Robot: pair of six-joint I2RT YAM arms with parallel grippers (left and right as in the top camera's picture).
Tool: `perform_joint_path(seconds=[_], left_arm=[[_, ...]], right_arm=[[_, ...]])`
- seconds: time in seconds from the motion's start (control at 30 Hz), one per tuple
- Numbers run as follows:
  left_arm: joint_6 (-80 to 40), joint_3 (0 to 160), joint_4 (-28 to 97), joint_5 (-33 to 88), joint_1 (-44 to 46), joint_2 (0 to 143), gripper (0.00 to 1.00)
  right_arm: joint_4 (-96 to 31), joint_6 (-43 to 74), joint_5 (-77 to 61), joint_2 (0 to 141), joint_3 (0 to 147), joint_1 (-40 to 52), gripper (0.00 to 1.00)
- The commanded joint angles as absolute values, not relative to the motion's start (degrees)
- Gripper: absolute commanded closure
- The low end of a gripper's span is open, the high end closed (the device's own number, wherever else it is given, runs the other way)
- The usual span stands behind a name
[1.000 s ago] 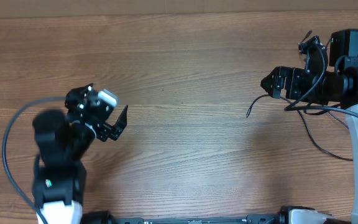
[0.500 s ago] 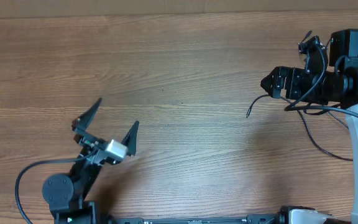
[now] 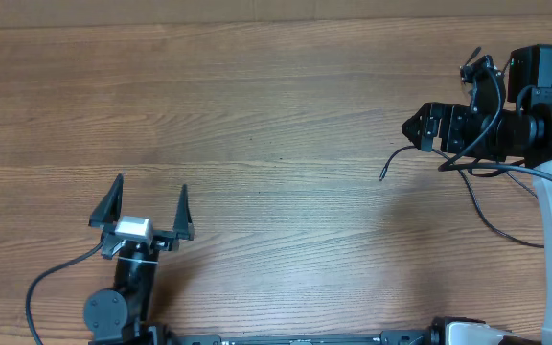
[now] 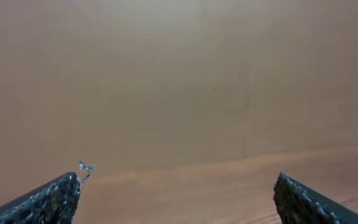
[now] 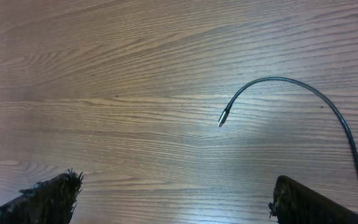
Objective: Untangle cables
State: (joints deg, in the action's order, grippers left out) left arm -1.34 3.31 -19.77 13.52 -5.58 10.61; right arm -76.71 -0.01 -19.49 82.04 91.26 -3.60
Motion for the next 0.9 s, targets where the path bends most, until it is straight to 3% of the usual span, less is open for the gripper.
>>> perform_joint_path(seconds=[0.0, 0.33, 0.47, 0.87], left_arm=[[-7.8, 0.4, -15.4, 5.0, -5.2, 6.1, 0.01], [-8.8, 0.3, 4.6, 0.9, -4.8, 0.2, 0.01], [-1.0, 0.3, 4.7, 1.1, -4.4, 0.2, 0.00], [-3.2, 0.3, 4.4, 1.0, -4.4, 0.2, 0.00]], right_arm=[[-76.6, -0.3, -19.3, 82.1, 91.1, -3.4, 0.00], [-76.6, -0.3, -19.3, 82.1, 91.1, -3.4, 0.00], [-76.6, -0.3, -19.3, 82.1, 91.1, -3.4, 0.00], [-76.6, -0.3, -19.3, 82.1, 91.1, -3.4, 0.00]])
